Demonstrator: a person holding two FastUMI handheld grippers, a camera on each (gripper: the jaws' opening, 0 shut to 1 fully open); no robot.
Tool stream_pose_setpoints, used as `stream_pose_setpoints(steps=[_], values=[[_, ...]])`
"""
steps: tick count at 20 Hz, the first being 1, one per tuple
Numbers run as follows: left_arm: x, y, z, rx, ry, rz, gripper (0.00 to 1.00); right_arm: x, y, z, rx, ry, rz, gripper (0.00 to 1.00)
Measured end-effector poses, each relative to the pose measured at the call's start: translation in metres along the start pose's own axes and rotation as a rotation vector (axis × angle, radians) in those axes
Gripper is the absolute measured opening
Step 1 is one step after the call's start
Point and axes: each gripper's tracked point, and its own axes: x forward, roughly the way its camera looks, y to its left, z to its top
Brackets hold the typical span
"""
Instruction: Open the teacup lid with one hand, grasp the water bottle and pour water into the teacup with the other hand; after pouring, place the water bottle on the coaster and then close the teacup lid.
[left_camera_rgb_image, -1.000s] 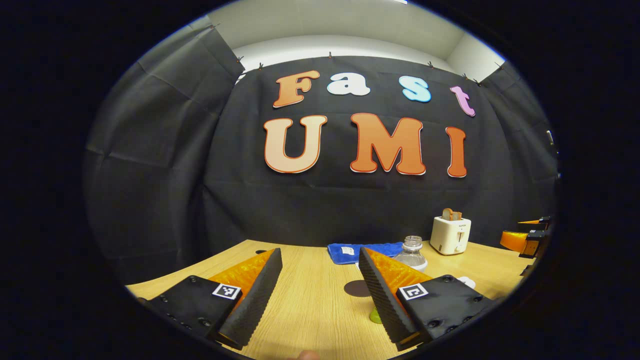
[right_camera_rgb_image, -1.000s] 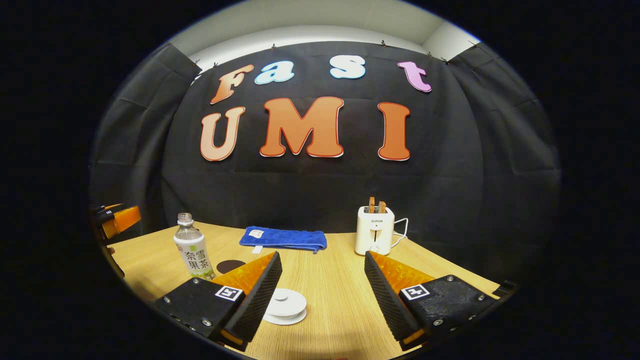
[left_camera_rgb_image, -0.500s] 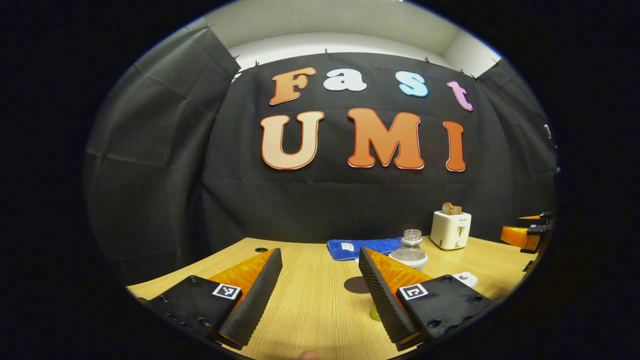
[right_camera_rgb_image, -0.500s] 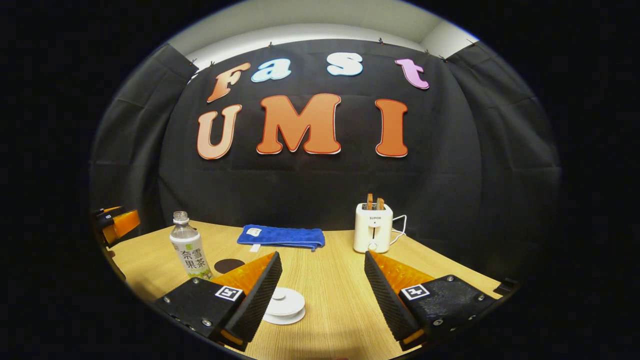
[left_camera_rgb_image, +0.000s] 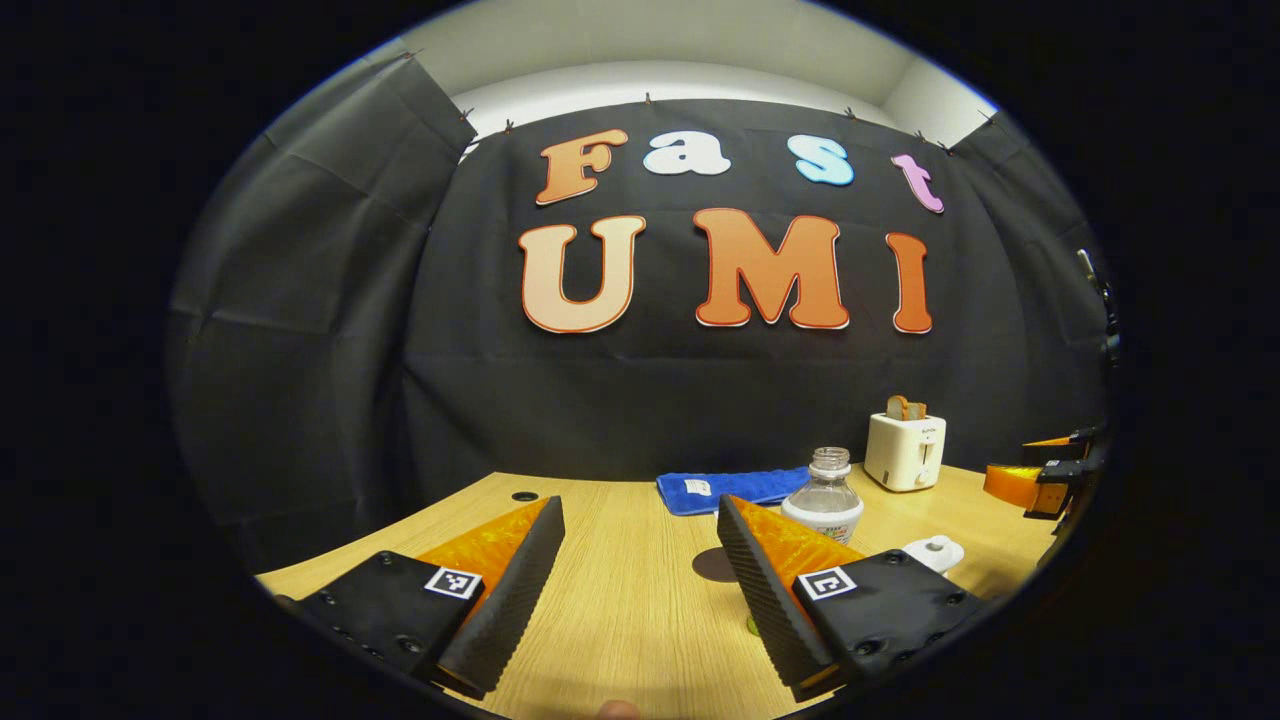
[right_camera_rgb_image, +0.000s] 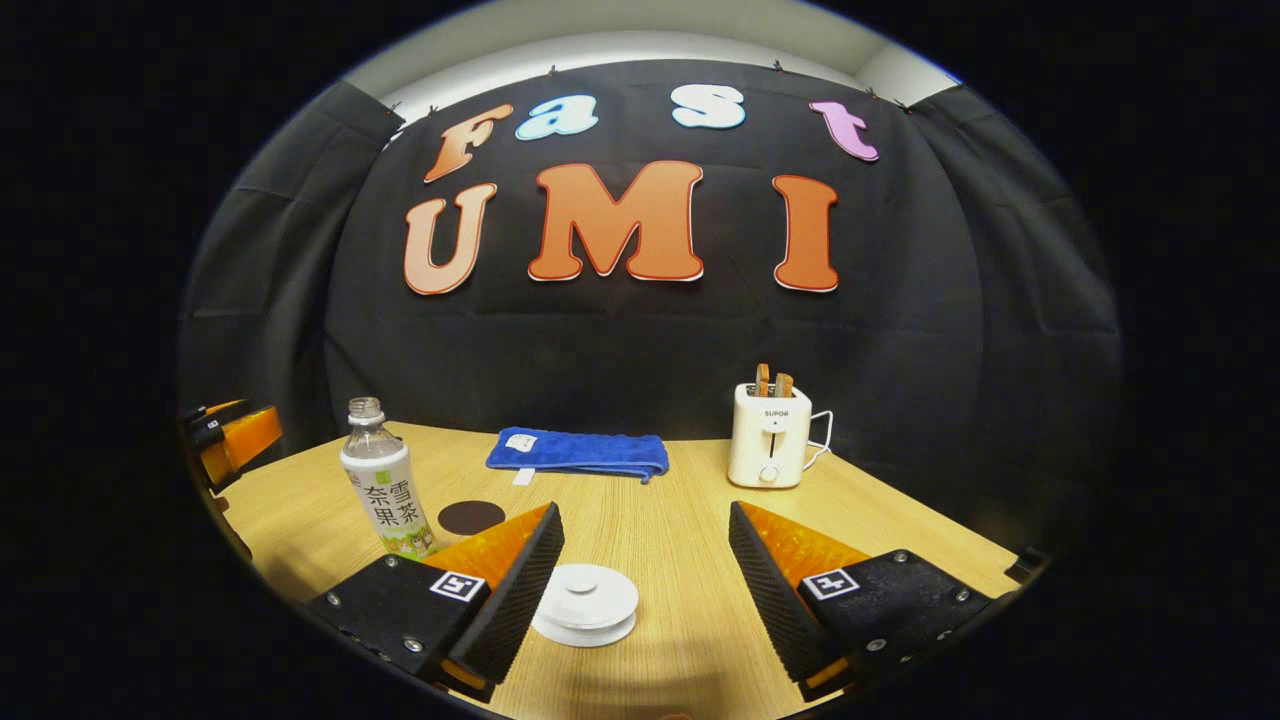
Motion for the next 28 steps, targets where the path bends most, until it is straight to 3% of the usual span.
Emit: stream_pose_setpoints(steps=[8, 13, 25, 28], values=[[0.001, 0.002, -0.014, -0.023, 0.029, -0.015, 0.99, 0.031, 0.042, -0.040, -0.074, 0.196, 0.124, 0.99], [0.002, 0.007, -0.022, -0.018, 0.039, -0.015, 0.99, 0.046, 0.041, -0.059, -0.076, 0.263, 0.115, 0.97], [0.008, 0.012, -0.037, -0.029, 0.065, -0.005, 0.99, 0.052, 0.048, -0.080, -0.073, 0.328, 0.144, 0.64], [0.008, 0.011, -0.039, -0.028, 0.066, -0.008, 0.99, 0.053, 0.051, -0.082, -0.047, 0.335, 0.156, 0.48]])
